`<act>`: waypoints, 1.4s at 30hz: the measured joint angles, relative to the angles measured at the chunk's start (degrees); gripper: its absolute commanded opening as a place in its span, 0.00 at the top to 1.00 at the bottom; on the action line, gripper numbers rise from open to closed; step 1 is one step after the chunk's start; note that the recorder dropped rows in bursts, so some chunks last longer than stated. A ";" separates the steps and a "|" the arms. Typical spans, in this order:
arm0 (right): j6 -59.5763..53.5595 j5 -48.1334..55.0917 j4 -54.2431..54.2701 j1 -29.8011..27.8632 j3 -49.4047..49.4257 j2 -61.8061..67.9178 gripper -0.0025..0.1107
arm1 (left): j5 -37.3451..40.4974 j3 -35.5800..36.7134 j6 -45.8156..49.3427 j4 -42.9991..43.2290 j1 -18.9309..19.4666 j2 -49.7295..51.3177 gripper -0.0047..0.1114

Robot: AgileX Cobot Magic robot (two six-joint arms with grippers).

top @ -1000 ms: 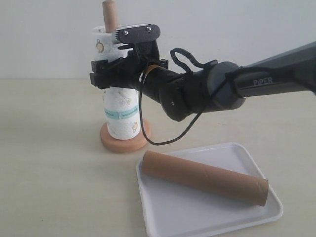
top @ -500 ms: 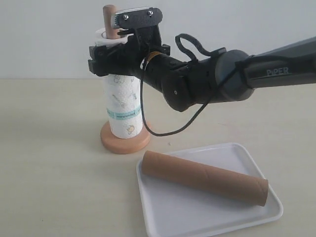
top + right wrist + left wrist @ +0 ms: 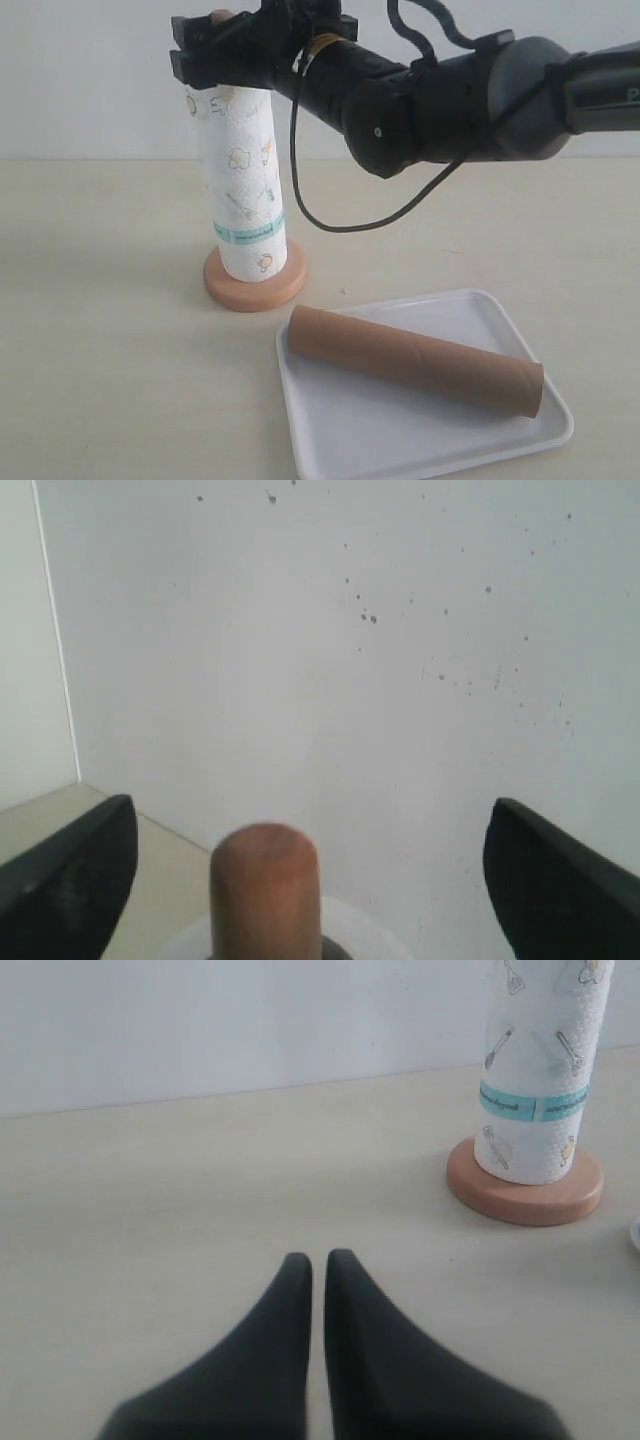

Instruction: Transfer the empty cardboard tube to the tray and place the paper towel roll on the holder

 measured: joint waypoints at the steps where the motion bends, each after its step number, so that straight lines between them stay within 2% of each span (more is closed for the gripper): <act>1: 0.00 0.12 0.11 0.00 0.00 -0.44 0.21 | 0.00 0.00 0.00 0.00 0.00 0.00 0.92; 15: 0.00 1.73 0.11 0.00 0.00 -7.23 0.21 | 0.00 0.00 0.00 0.00 0.00 0.00 0.92; 20: 0.44 5.37 0.11 0.00 0.00 -10.11 0.23 | 0.00 0.00 0.00 0.00 0.00 0.00 0.92; 22: 0.54 7.60 0.11 0.00 0.00 -11.63 0.28 | 0.00 0.00 0.00 0.00 0.00 0.00 0.92; 24: 0.54 9.77 0.11 0.00 0.00 -13.14 0.38 | 0.00 0.00 0.00 0.00 0.00 0.00 0.92; 32: 0.25 23.13 0.11 -0.10 0.00 -18.66 0.99 | 0.00 0.00 0.00 0.00 0.00 0.00 0.92; 36: -2.13 30.47 0.11 -0.10 0.00 -19.60 0.98 | 0.00 0.00 0.00 0.00 0.00 0.00 0.92; 42: -3.03 36.19 -0.10 -0.21 0.00 -21.28 0.98 | 0.00 0.00 0.00 0.00 0.00 0.00 0.92</act>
